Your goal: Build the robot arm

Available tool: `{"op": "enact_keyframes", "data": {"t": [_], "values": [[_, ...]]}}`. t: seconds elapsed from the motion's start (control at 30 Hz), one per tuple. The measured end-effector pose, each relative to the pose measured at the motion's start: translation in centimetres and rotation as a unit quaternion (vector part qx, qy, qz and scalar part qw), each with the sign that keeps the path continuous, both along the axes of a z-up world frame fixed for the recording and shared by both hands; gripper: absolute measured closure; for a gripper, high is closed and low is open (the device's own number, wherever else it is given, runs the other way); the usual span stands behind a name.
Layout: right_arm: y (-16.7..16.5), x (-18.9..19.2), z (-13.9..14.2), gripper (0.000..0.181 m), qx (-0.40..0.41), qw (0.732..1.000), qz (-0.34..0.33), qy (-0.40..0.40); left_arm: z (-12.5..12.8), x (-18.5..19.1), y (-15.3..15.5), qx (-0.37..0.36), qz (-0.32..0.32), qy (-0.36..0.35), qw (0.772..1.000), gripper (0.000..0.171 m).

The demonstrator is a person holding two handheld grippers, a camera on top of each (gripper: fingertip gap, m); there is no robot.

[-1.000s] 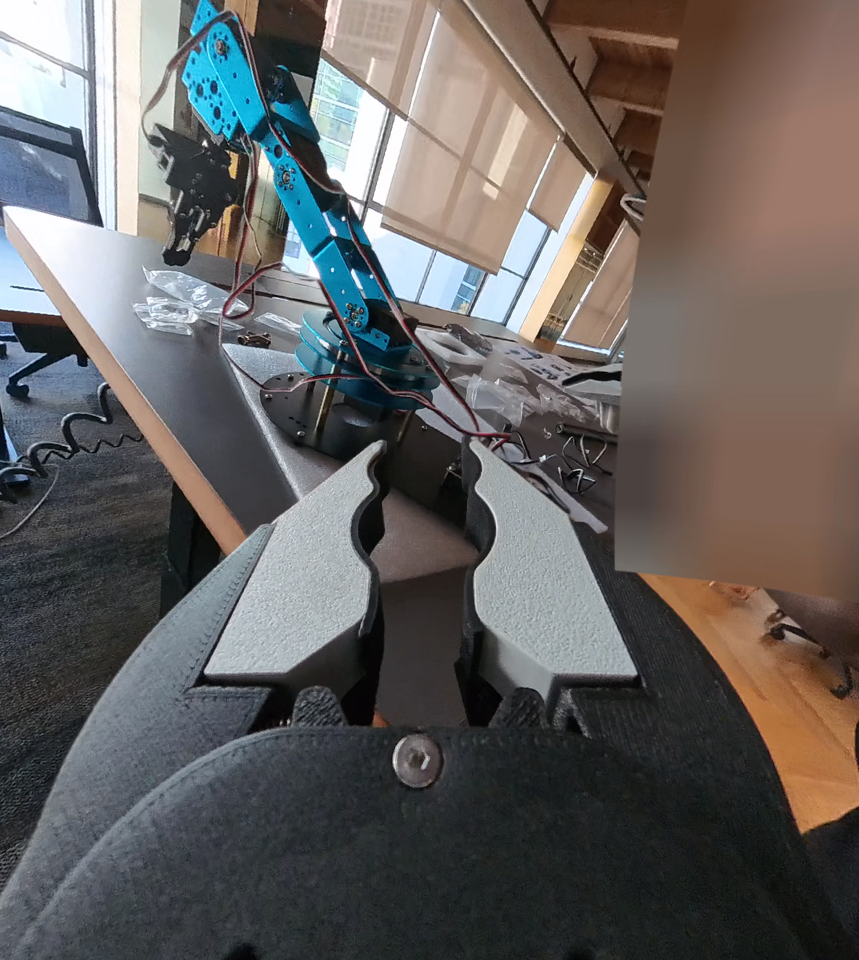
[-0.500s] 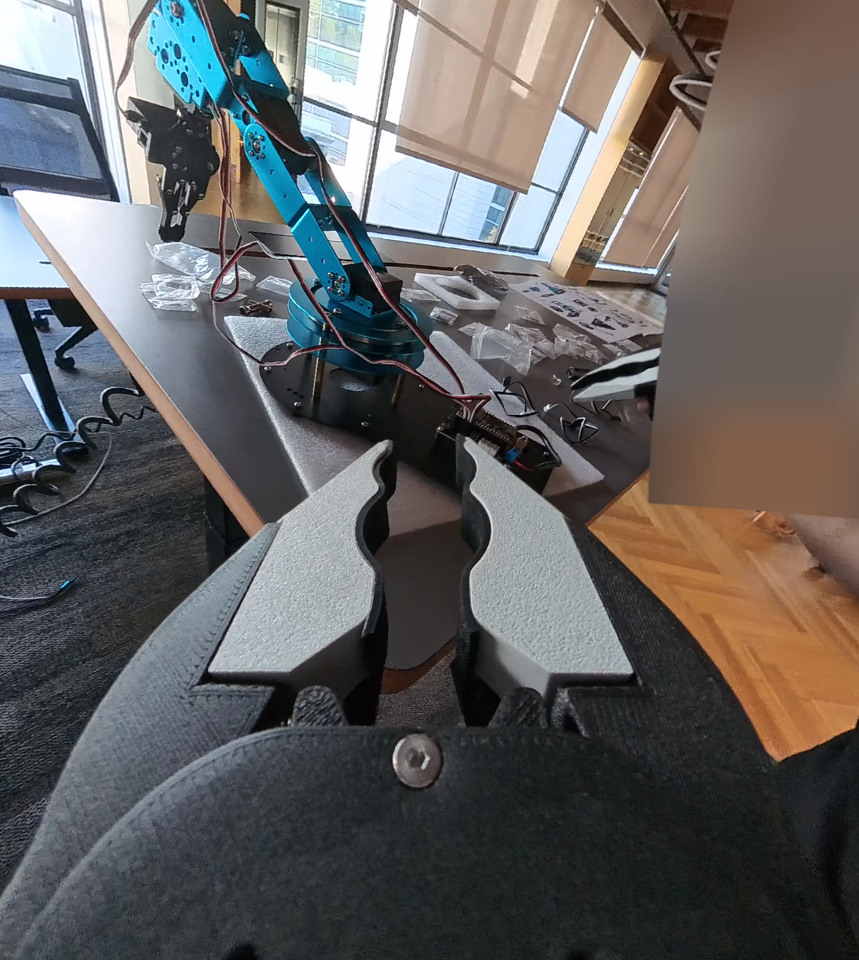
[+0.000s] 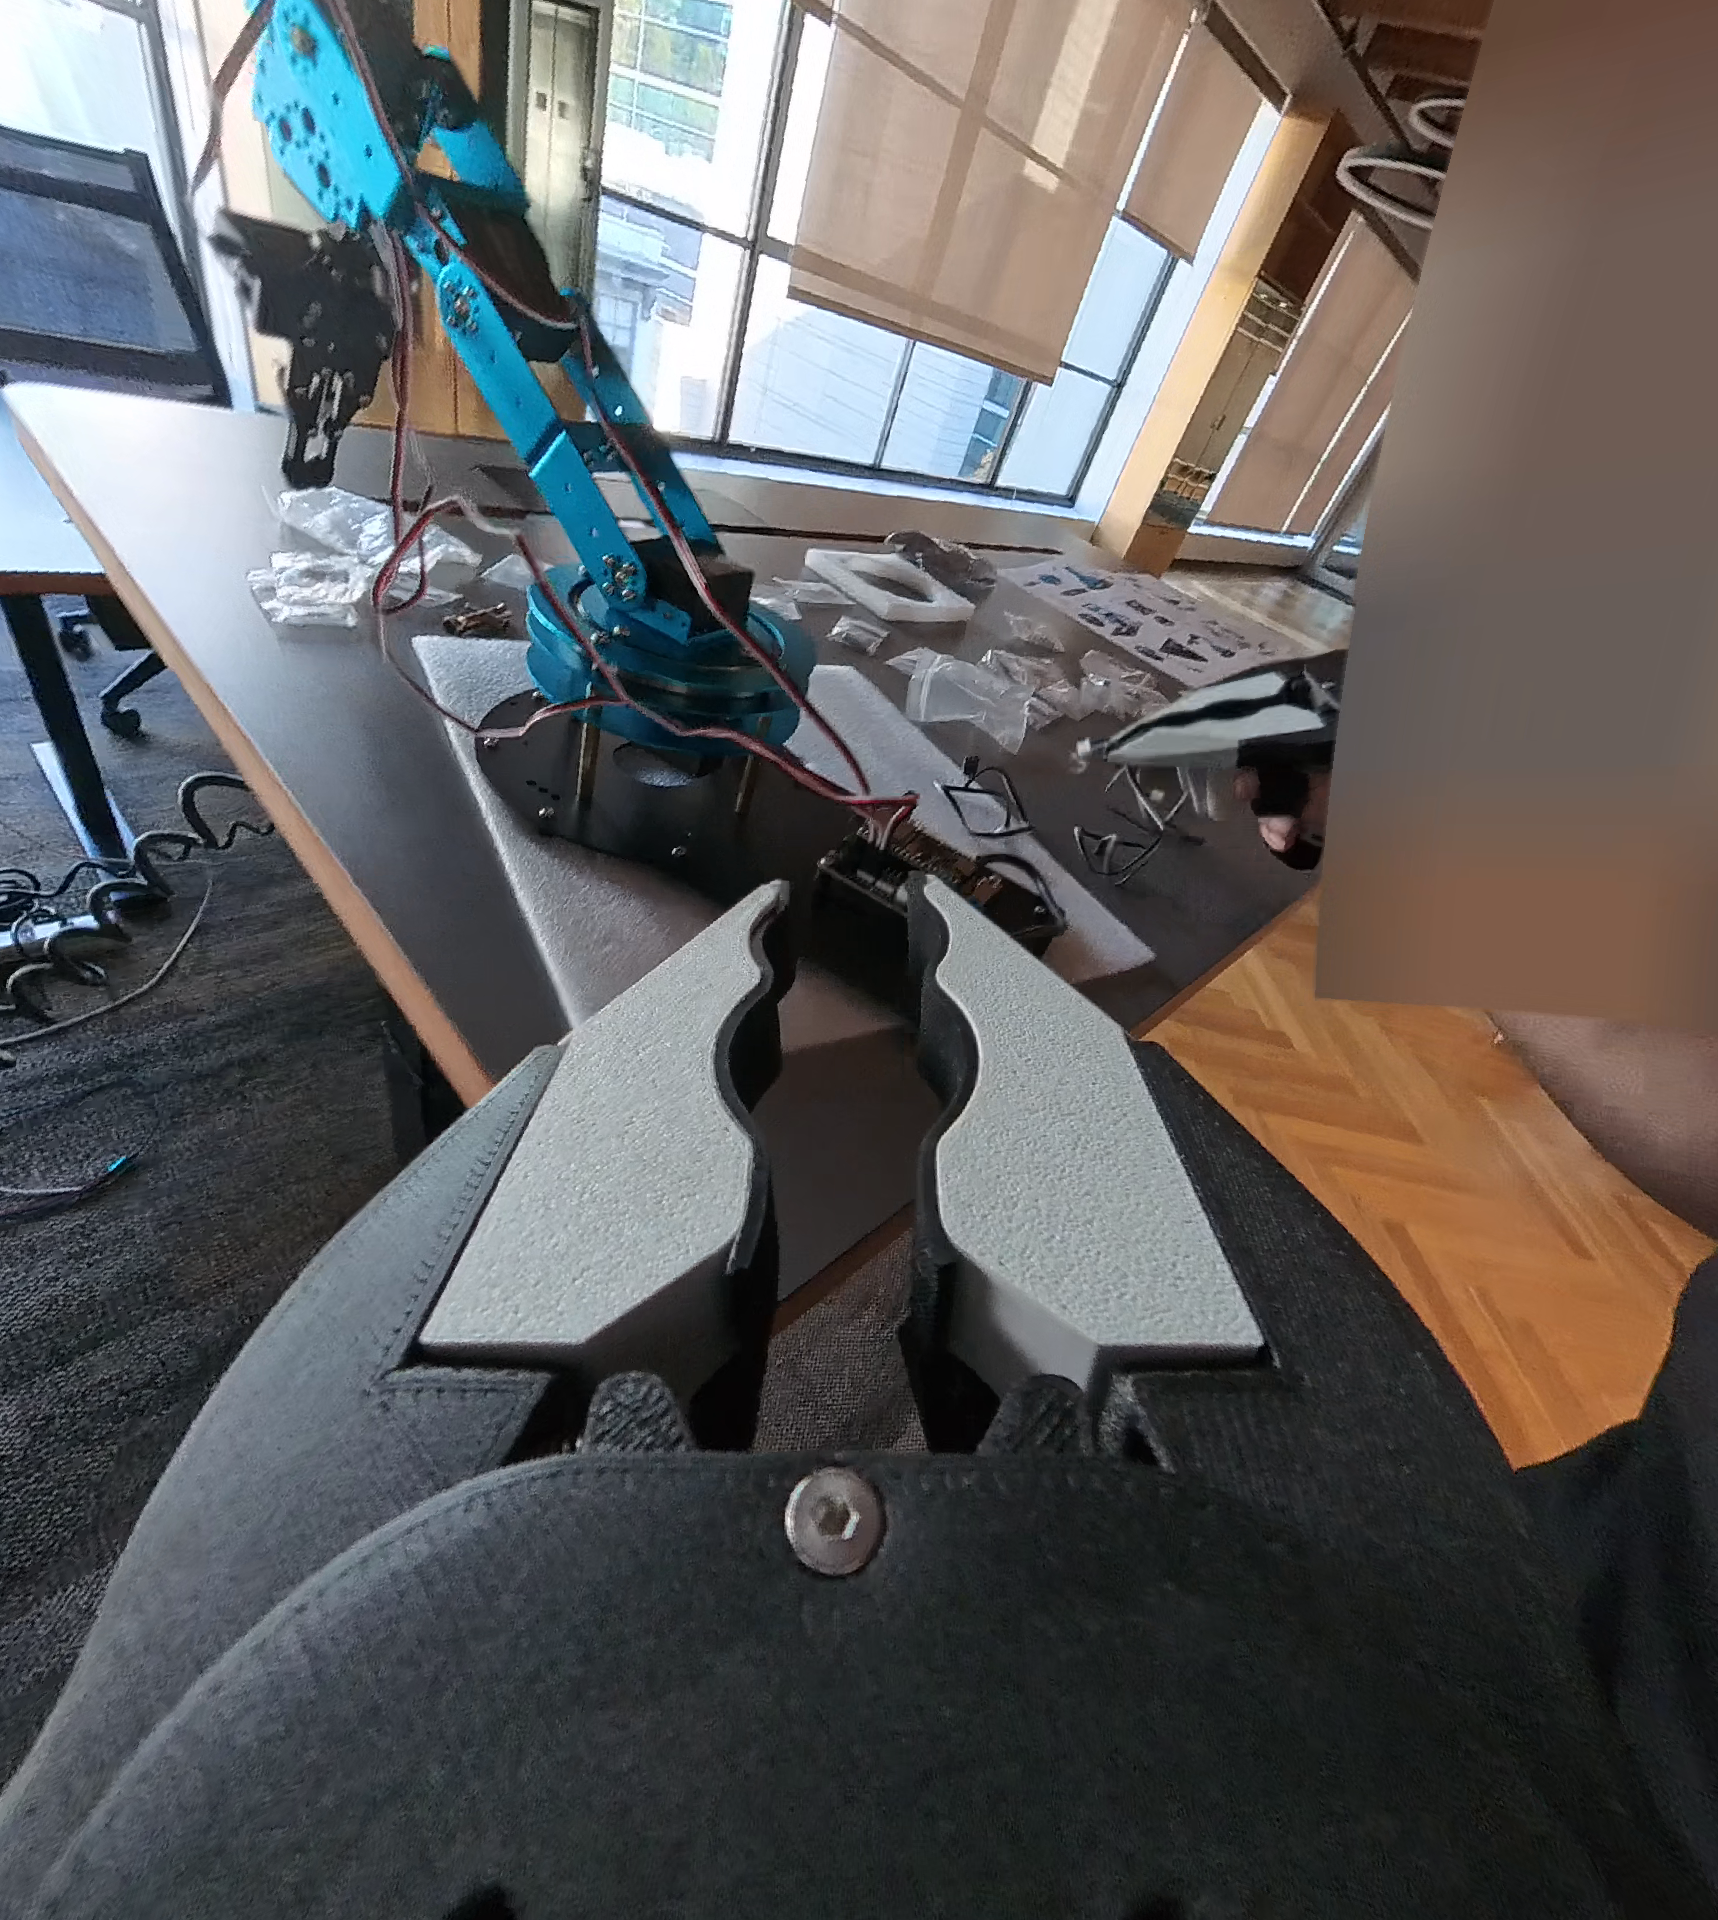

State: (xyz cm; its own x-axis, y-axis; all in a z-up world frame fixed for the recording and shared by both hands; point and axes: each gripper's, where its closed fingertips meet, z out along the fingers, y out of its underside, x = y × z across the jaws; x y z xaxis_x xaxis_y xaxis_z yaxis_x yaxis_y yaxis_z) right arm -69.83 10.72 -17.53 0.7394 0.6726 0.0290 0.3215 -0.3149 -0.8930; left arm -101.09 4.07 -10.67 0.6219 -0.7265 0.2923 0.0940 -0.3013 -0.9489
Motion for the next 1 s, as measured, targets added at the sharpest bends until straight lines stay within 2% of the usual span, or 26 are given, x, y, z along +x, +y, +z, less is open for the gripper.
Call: {"op": "enact_keyframes", "data": {"t": [0.07,0.17,0.27,0.37,0.5,0.57,0.63,0.7,0.8,0.9,1.0], "values": [[-1.2,-1.5,3.5,0.179,0.065,0.996,0.048,0.035,0.8,0.7,-0.5,0.006,-0.013,0.001,1.000,0.154],[-1.7,-1.3,6.9,0.180,0.119,0.990,0.049,0.060,1.8,1.9,-1.1,0.016,-0.032,0.003,0.999,0.154],[-2.4,-1.2,10.0,0.181,0.117,0.981,0.061,0.141,2.4,3.7,-1.7,0.012,-0.067,-0.011,0.998,0.153],[-3.7,-1.4,13.4,0.181,0.124,0.960,0.091,0.233,2.3,6.9,-2.5,-0.012,-0.127,-0.038,0.991,0.151],[-4.8,-1.8,16.7,0.181,0.126,0.938,0.113,0.303,1.8,12.6,-4.1,-0.072,-0.228,-0.100,0.966,0.146],[-4.7,-2.1,18.3,0.181,0.113,0.928,0.110,0.338,0.0,15.3,-4.2,-0.100,-0.246,-0.071,0.962,0.143],[-4.5,-2.4,20.0,0.180,0.096,0.916,0.114,0.372,-0.4,17.5,-4.4,-0.089,-0.263,-0.056,0.959,0.143],[-4.7,-3.0,21.8,0.181,0.081,0.902,0.132,0.403,0.8,19.1,-4.2,-0.069,-0.276,-0.073,0.956,0.140],[-5.1,-3.7,24.0,0.180,0.075,0.885,0.146,0.435,4.0,20.6,-4.1,-0.043,-0.303,-0.114,0.945,0.139],[-5.6,-4.9,25.2,0.180,0.075,0.879,0.159,0.443,7.1,21.5,-4.5,-0.053,-0.341,-0.173,0.922,0.136],[-6.2,-6.1,25.6,0.181,0.061,0.871,0.179,0.454,8.9,22.0,-4.7,-0.056,-0.363,-0.214,0.905,0.133]]}}
